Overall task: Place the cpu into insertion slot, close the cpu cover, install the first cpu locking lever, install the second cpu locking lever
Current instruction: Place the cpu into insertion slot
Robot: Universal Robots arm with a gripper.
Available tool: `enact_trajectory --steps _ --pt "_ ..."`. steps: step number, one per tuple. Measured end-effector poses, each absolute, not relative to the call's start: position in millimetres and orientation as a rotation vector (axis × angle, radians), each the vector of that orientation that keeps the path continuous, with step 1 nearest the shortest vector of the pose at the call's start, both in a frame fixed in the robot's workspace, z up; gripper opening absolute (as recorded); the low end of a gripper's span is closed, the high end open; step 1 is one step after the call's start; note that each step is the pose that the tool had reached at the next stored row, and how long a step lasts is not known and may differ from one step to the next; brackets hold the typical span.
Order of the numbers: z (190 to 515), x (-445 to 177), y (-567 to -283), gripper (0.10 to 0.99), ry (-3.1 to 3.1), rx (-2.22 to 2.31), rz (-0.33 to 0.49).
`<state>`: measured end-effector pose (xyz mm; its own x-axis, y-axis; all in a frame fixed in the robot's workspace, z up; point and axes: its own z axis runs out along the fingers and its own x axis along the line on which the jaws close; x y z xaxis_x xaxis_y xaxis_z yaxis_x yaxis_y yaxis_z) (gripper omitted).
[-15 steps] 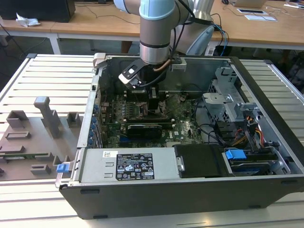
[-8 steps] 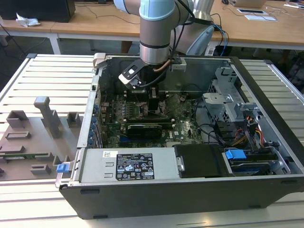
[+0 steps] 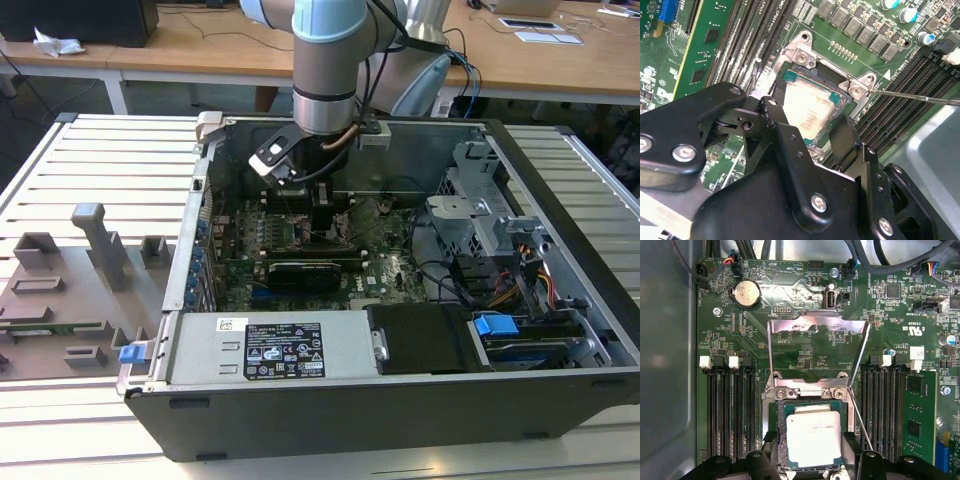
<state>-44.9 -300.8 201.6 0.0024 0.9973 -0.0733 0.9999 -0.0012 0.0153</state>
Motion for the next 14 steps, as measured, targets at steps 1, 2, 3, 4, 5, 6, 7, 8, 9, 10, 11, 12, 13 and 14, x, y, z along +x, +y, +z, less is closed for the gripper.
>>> enact_trajectory --steps 1,2,3,4,5,6,7,8,9,10,11,12,13,14 --pt "200.9 -44.9 -300.8 0.62 2.175 2.178 -0.064" --pt "200.4 -45.0 -300.8 0.62 2.175 2.179 -0.064" --pt "199.8 -45.0 -300.8 0.62 2.175 2.179 -0.064" --pt "199.1 -45.0 -300.8 0.62 2.175 2.179 -0.064" --pt "198.8 -45.0 -300.8 0.62 2.175 2.179 -0.064" --pt "198.3 -45.0 -300.8 0.62 2.175 2.178 -0.065" --pt "197.9 -45.1 -300.1 0.62 2.174 2.179 -0.064" --pt "197.9 -45.0 -298.6 0.62 2.175 2.179 -0.064" --pt "197.9 -45.2 -296.4 0.62 2.175 2.179 -0.064" --pt "197.9 -45.4 -294.0 0.62 2.175 2.179 -0.064" --pt "197.9 -45.3 -294.0 0.62 2.175 2.178 -0.064" --pt "198.0 -45.5 -294.0 0.62 2.175 2.179 -0.064" --pt "198.9 -45.5 -293.9 0.62 2.175 2.178 -0.063" --pt "201.6 -45.6 -294.0 0.62 2.176 2.176 -0.064"
